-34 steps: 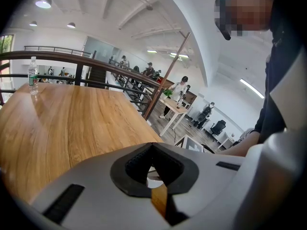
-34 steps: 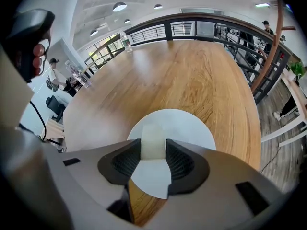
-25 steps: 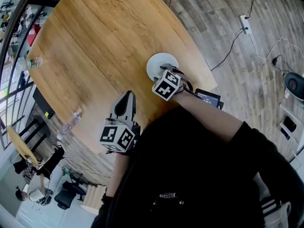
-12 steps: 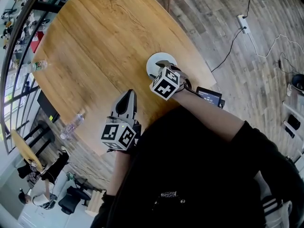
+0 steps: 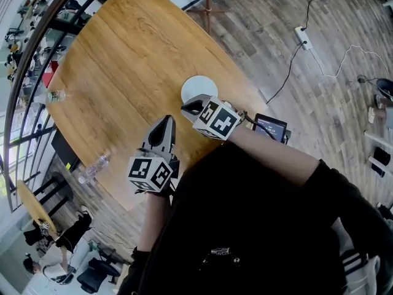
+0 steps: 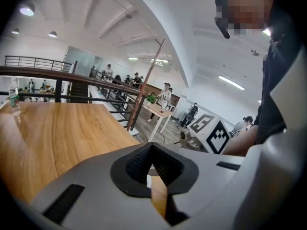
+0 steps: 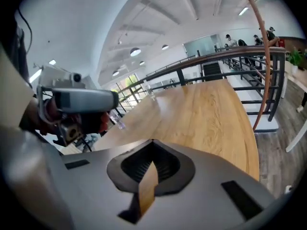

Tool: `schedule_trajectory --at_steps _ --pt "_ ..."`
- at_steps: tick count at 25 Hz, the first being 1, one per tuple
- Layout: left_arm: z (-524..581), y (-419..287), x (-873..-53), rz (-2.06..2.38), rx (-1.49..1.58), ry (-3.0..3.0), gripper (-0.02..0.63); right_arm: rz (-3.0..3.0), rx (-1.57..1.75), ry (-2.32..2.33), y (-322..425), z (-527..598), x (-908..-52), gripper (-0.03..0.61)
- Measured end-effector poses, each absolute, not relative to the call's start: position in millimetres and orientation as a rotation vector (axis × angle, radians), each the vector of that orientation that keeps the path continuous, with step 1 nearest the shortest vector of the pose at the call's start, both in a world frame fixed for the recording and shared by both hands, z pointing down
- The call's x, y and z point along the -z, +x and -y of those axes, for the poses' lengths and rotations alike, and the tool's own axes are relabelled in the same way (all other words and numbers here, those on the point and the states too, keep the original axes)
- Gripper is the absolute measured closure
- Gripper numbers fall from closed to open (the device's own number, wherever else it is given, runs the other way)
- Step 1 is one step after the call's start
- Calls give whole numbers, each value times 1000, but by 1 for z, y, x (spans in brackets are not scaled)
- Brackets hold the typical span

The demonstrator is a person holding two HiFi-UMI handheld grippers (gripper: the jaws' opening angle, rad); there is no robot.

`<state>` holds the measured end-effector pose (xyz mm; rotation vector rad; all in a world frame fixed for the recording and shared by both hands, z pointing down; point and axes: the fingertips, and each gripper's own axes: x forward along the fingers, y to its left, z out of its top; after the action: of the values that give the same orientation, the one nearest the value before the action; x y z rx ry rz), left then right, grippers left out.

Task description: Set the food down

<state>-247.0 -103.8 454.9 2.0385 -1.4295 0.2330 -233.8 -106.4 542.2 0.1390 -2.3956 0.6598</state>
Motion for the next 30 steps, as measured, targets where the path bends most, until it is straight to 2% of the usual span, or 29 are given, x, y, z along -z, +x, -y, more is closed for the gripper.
schedule_trajectory --at_steps 5,12,19,30 --pt "112 -226 -438 1422 -208 2108 609 2595 -715 54 -216 98 -482 560" --pt "110 -204 -394 1459 -116 2241 609 2921 -448 151 -186 108 -404 561" --pt "103 -213 -377 1552 -90 2245 609 2977 -375 104 -190 100 -377 561" --pt "91 -205 -393 1499 -144 2212 609 2959 -359 62 -190 85 -383 561"
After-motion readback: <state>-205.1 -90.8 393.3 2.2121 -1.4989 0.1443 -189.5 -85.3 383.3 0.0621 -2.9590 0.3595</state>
